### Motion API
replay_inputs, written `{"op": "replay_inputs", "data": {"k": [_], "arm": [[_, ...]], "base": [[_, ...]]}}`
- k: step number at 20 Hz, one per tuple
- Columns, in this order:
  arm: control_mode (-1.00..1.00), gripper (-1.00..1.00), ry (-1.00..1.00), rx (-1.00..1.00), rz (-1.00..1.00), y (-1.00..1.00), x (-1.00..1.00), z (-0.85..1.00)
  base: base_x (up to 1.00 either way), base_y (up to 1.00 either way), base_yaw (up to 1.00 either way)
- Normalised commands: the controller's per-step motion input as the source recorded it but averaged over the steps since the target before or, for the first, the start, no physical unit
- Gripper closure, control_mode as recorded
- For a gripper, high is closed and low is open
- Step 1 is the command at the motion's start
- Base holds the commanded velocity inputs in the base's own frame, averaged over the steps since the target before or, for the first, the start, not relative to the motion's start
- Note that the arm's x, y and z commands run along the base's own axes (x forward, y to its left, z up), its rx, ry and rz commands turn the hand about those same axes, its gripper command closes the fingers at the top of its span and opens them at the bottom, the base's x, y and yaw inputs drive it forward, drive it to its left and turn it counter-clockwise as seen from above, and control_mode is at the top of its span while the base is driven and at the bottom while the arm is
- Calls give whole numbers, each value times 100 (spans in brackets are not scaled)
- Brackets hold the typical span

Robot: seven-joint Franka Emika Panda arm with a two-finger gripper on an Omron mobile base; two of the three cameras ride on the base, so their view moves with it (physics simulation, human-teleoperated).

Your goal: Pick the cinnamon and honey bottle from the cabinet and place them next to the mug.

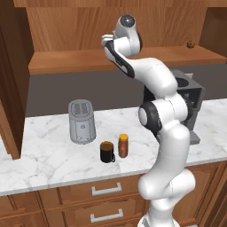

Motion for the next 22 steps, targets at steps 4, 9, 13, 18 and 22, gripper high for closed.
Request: {"op": "replay_inputs", "data": {"k": [4,9,13,18,22], "arm": [[-100,-100,0,0,0,1,19,0],[-100,-100,0,0,0,0,4,0],[-100,100,0,0,0,0,0,0],[-100,100,0,0,0,0,0,0],[-100,100,0,0,0,0,-28,0]], "base": [[0,0,0],[0,0,0],[0,0,0],[0,0,0],[0,0,0]]}}
